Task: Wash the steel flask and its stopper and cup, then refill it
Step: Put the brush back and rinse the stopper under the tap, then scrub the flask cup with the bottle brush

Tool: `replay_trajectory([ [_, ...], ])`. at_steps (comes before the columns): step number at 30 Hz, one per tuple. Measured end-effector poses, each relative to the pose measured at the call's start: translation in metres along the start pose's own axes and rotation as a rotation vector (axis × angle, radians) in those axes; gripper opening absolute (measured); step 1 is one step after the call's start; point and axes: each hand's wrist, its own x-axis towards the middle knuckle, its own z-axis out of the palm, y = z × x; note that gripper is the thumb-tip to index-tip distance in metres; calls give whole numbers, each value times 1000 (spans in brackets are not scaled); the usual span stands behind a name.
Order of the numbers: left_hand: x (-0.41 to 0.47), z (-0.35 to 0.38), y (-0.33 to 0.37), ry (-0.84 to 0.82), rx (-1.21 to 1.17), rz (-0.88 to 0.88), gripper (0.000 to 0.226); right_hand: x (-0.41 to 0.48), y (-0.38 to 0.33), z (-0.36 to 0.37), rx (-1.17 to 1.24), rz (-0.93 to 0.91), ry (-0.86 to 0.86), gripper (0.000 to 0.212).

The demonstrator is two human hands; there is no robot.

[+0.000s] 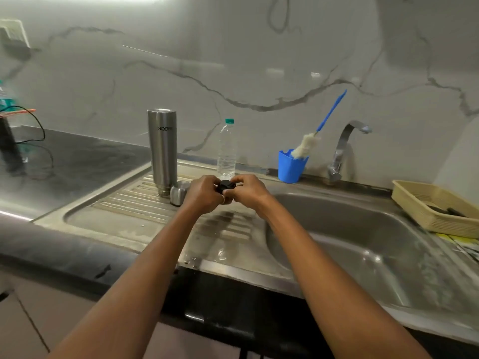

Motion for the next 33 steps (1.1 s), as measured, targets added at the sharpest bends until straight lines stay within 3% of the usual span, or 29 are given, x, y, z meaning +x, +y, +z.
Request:
replay_trajectory([
  [6,4,1,-9,-5,108,-32,32,11,2,15,-57,47,-44,12],
  [12,4,4,-15,-12,110,-67,22,20,7,21,-86,67,-54,24],
  [17,3,-8,-10,8,199,-108,29,18,-2,17,-247,23,-60,70],
  [20,2,-22,-10,44,162,-169,36,15,-22,18,-312,-94,-24,61],
  [25,-8,-43,-25,267,94,-251,19,22,-60,43,-402,-157,-154,45],
  [28,-13,-47,-38,278,118,-268,26,27,-67,59,-496,-162,-212,15],
  [33,-10,-42,-61,263,162,-242,28,36,-63,81,-579,-142,-265,27],
])
